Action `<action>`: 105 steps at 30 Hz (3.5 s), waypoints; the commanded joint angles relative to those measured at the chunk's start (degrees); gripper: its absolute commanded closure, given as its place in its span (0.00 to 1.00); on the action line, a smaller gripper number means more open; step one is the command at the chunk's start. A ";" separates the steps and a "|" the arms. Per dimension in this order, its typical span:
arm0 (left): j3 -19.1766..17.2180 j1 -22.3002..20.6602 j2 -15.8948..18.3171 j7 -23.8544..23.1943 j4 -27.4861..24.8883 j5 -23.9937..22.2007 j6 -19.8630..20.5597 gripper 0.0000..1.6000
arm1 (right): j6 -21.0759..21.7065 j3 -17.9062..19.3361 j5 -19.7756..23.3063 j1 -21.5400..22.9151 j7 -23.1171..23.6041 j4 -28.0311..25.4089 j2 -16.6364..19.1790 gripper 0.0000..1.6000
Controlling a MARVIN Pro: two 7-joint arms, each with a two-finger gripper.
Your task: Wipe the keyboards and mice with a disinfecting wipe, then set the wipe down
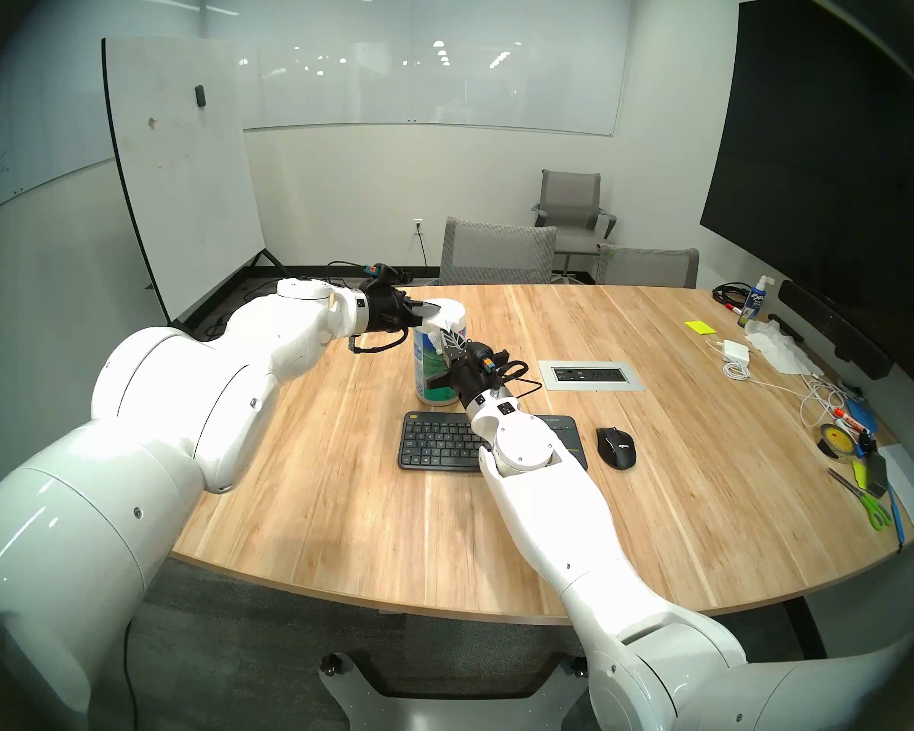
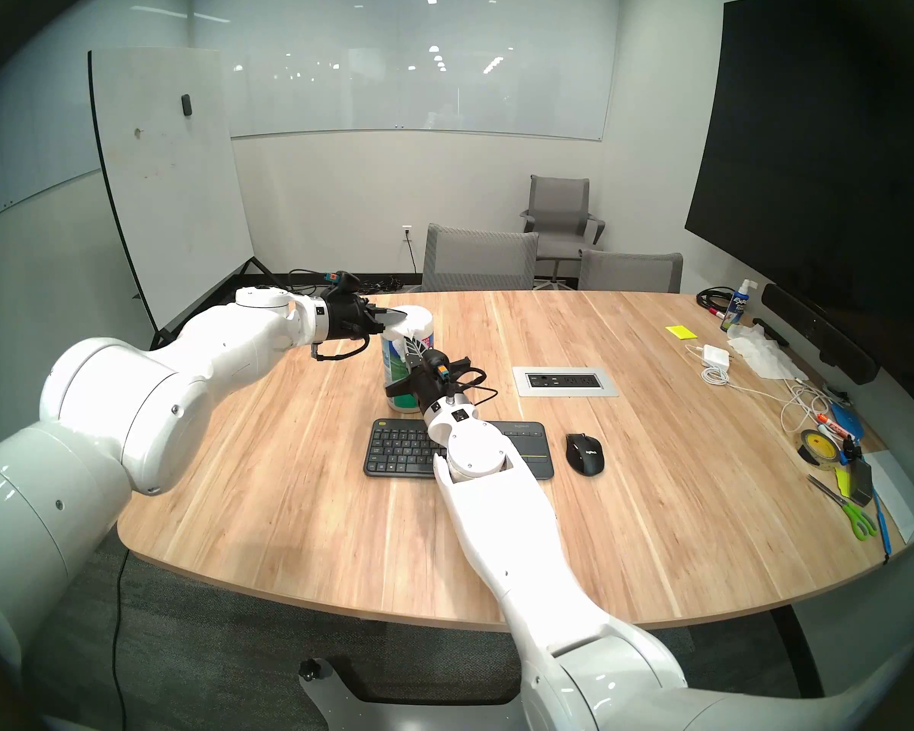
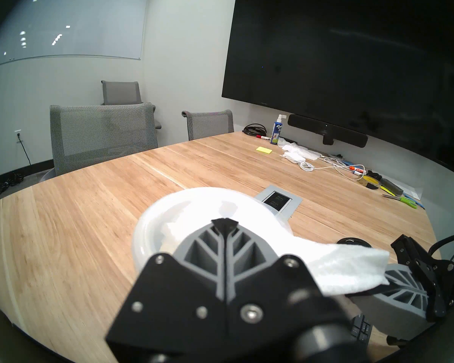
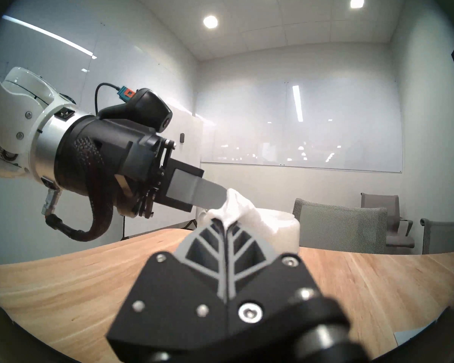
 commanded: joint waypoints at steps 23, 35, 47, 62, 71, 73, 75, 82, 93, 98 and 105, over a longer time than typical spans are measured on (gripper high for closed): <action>0.09 -1.36 -0.27 0.46 -0.44 0.14 0.19 1.00 | 1.37 1.30 1.19 -2.63 2.09 -7.30 0.08 1.00; 0.08 -1.84 -0.25 0.62 -0.64 0.17 0.46 1.00 | 1.52 2.15 1.48 -2.91 2.81 -8.10 -0.03 1.00; -0.08 -2.37 -0.33 0.53 -0.92 0.09 0.92 1.00 | 1.35 3.04 1.75 -3.35 3.66 -9.33 0.13 1.00; -0.15 -2.45 -0.41 0.54 -0.92 0.13 1.05 1.00 | 1.48 3.95 1.95 -3.82 4.51 -11.59 -0.05 1.00; -0.15 -2.37 -0.45 0.64 -0.88 0.16 0.92 1.00 | 1.81 4.88 2.56 -3.58 4.86 -13.11 -0.28 1.00; -0.17 -2.36 -0.46 0.68 -0.88 0.16 0.88 1.00 | 1.89 5.23 2.78 -3.42 4.87 -13.43 -0.32 1.00; -0.16 -2.35 -0.46 0.69 -0.87 0.17 0.85 1.00 | 2.03 5.57 2.98 -3.21 4.91 -13.80 -0.33 1.00; -0.13 -2.36 -0.49 0.67 -0.88 0.23 0.78 1.00 | 2.55 6.98 3.79 -2.63 5.13 -15.20 -0.44 1.00; -0.17 -2.29 -0.61 0.61 -0.89 0.28 0.62 1.00 | 3.98 10.01 5.59 -0.33 4.87 -17.02 -0.58 1.00; -0.17 -2.25 -0.66 0.64 -0.89 0.30 0.52 1.00 | 4.70 10.93 6.16 0.37 4.79 -17.59 -0.61 1.00; -0.20 -2.18 -0.72 0.58 -0.86 0.33 0.31 1.00 | 5.78 11.75 6.57 0.61 4.94 -18.27 -0.50 1.00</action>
